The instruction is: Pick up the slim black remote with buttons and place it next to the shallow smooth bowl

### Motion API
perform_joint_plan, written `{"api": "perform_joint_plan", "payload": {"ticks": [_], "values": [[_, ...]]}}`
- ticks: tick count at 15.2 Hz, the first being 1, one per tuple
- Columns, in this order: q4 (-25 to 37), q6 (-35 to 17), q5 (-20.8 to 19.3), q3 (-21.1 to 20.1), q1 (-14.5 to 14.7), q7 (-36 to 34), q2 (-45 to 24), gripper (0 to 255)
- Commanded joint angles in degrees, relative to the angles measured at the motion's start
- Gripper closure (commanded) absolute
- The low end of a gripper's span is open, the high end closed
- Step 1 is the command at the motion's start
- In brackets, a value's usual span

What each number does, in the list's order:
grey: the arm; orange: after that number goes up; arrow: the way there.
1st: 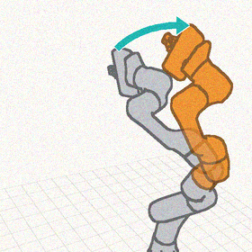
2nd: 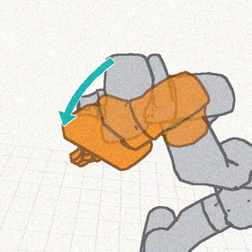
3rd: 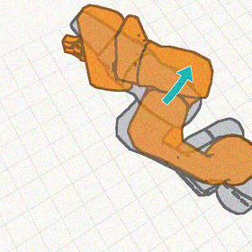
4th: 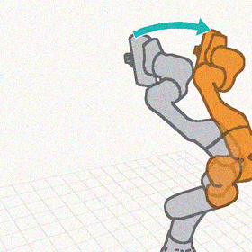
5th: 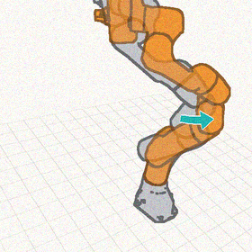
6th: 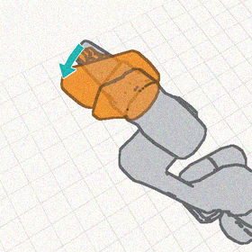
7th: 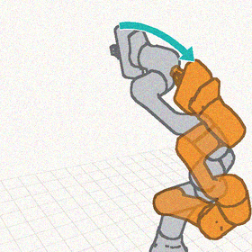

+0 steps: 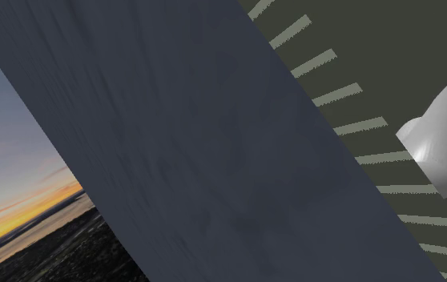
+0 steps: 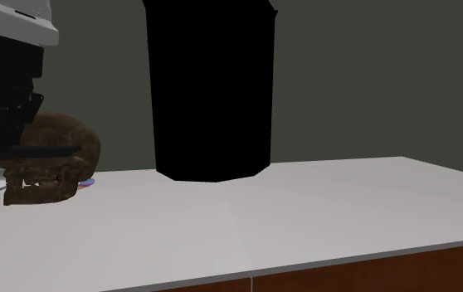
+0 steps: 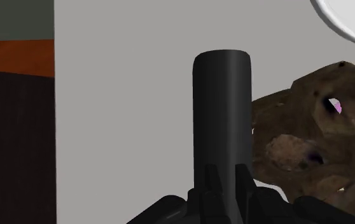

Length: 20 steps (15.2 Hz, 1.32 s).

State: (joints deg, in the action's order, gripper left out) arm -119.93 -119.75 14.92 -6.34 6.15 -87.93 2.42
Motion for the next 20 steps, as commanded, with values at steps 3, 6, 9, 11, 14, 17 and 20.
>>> {"api": "perform_joint_plan", "payload": {"ticks": [3,6,9,11,14,17,20], "values": [[-1.7,-1.9,0.2,-2.9,2.7,-5.3,1.0,255],[-1.8,-3.0,0.1,-5.2,4.7,-9.5,0.9,255],[-1.3,-4.0,-0.2,-7.5,6.7,-13.8,0.4,255],[-1.5,-5.0,-0.3,-8.1,7.2,-14.9,-0.2,255],[-2.9,-7.3,-0.2,-8.2,7.3,-14.5,-1.1,255],[-4.1,-9.5,-0.1,-8.3,7.4,-14.1,-2.1,255],[-5.3,-11.7,0.0,-8.4,7.5,-13.8,-3.2,255]]}}
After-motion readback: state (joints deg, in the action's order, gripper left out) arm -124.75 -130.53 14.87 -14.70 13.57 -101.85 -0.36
